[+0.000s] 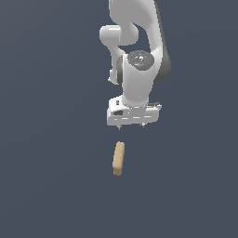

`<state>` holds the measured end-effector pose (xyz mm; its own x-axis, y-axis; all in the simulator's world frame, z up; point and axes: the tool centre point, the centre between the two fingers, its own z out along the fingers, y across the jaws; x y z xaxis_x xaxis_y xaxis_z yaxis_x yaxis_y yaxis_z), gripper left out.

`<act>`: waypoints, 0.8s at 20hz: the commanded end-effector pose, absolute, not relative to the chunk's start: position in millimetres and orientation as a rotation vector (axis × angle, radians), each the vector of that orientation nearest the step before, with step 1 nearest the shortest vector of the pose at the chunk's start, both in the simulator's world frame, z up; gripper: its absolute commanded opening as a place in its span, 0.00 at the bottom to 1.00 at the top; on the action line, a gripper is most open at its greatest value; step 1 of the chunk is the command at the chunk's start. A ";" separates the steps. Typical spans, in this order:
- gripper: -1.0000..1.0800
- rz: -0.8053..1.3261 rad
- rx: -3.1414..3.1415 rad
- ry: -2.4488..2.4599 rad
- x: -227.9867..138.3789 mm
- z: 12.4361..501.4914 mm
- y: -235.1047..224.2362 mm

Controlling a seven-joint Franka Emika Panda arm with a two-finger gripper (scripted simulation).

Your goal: Pick up the object and move it to a goal position.

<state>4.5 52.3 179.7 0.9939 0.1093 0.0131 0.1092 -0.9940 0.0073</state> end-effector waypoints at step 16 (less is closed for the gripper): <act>0.96 0.011 3.141 -0.031 54.0 166.4 28.8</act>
